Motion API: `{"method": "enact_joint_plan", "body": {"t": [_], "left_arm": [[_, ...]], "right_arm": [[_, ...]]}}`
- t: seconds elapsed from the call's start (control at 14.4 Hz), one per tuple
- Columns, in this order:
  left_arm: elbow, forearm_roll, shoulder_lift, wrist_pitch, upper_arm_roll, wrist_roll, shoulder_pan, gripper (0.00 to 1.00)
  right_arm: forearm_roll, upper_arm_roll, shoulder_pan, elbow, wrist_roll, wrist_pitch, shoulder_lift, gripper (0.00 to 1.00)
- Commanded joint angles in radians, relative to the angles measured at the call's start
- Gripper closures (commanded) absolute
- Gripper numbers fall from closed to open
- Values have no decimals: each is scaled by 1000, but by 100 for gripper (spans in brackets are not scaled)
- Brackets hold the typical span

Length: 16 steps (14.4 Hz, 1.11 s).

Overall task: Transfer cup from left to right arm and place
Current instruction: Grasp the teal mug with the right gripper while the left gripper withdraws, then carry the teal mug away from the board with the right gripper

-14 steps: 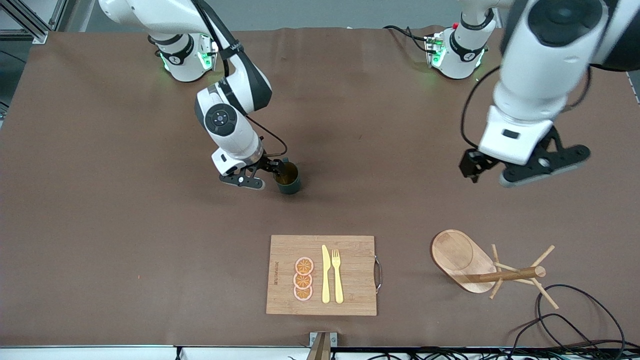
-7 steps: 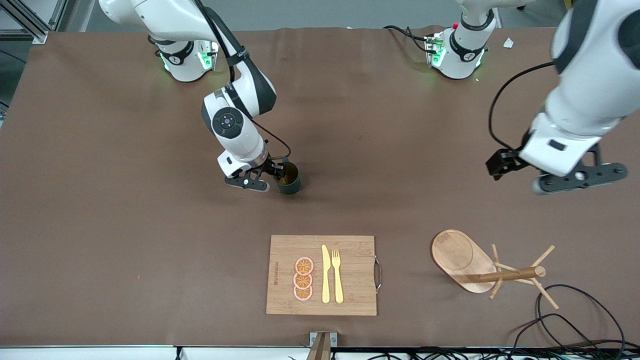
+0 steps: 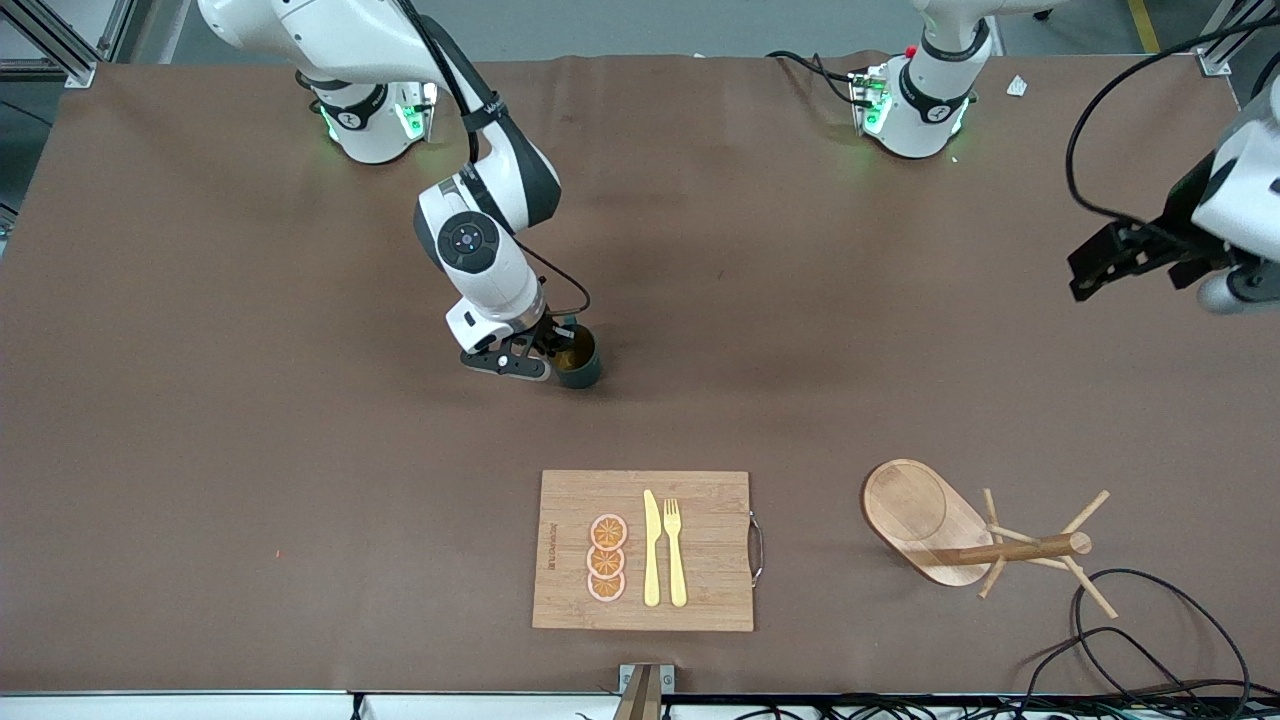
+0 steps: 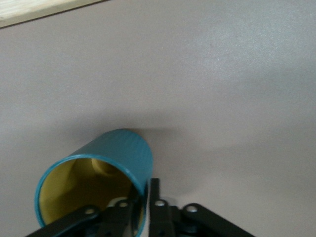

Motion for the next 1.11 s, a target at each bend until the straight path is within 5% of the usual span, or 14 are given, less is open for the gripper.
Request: {"method": "enact_joint_plan", "body": {"t": [0.0,0.42,1.04], "left_arm": [[-118,-60,-94,9,108,83,-62,0],[-201,-55,-160,-5,101,75,-78,0],[-224,-60,-179,1,50,86,-82,0]], "right_arm": [[11,-9,5,-2,-95,-4,-3,100],[9,-14,-117,-15,-556,-112,-58,100],[-9,-18,-380,-179,-1144,-126,-202,100]]}}
